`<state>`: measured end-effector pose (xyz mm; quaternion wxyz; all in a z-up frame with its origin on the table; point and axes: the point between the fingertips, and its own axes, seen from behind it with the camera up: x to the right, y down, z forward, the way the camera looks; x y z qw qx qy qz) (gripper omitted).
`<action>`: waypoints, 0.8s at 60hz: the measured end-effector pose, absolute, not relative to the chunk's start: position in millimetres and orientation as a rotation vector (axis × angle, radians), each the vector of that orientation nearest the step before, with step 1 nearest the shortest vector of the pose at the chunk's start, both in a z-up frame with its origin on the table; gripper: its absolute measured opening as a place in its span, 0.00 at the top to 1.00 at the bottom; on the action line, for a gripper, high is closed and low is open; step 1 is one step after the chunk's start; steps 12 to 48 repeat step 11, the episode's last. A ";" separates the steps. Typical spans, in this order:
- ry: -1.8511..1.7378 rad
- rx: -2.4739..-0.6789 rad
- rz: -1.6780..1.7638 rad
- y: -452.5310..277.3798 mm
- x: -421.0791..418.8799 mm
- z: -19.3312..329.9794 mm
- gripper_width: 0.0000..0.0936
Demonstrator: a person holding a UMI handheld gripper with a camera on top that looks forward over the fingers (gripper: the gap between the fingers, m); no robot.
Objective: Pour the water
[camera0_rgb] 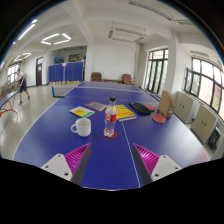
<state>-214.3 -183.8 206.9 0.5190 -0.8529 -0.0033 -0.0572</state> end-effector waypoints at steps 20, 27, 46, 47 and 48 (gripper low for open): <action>-0.008 -2.000 -0.142 -186.9 -217.5 220.4 0.09; -0.008 -2.000 -0.142 -186.9 -217.5 220.4 0.09; -0.008 -2.000 -0.142 -186.9 -217.5 220.4 0.09; -0.008 -2.000 -0.142 -186.9 -217.5 220.4 0.09; -0.008 -2.000 -0.142 -186.9 -217.5 220.4 0.09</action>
